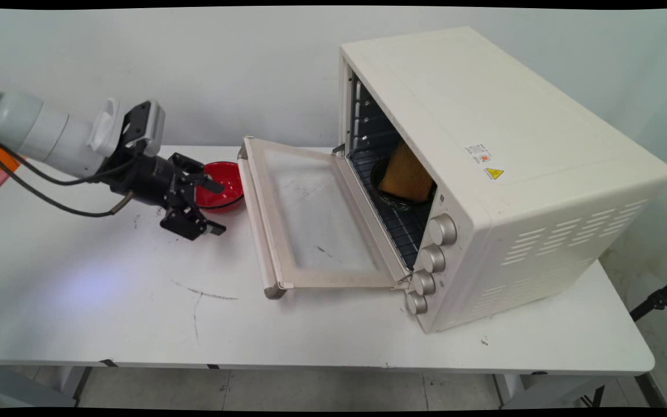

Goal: Close the oven

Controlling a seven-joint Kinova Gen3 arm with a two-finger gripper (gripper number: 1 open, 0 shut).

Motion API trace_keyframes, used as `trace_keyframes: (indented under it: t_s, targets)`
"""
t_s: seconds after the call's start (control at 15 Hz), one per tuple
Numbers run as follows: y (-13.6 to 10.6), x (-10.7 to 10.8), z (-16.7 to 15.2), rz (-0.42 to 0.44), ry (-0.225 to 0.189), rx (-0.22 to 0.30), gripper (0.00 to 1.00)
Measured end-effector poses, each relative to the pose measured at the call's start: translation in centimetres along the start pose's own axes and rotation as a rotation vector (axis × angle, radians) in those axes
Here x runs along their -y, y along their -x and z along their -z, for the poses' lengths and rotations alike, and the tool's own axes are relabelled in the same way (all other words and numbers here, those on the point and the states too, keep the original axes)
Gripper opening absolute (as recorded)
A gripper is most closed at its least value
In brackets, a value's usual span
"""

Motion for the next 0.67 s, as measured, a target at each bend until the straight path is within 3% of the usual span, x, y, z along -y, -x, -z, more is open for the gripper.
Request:
trace_keyframes:
  t_s: [0.4,0.47,0.67]
  targets:
    - [1.8,-0.1,-1.1,0.004,-0.001,0.025,1.0]
    - [2.1,-0.1,-1.4,0.005,-0.001,0.028,0.0]
    - [2.6,-0.2,-2.3,0.011,-0.001,0.036,0.0]
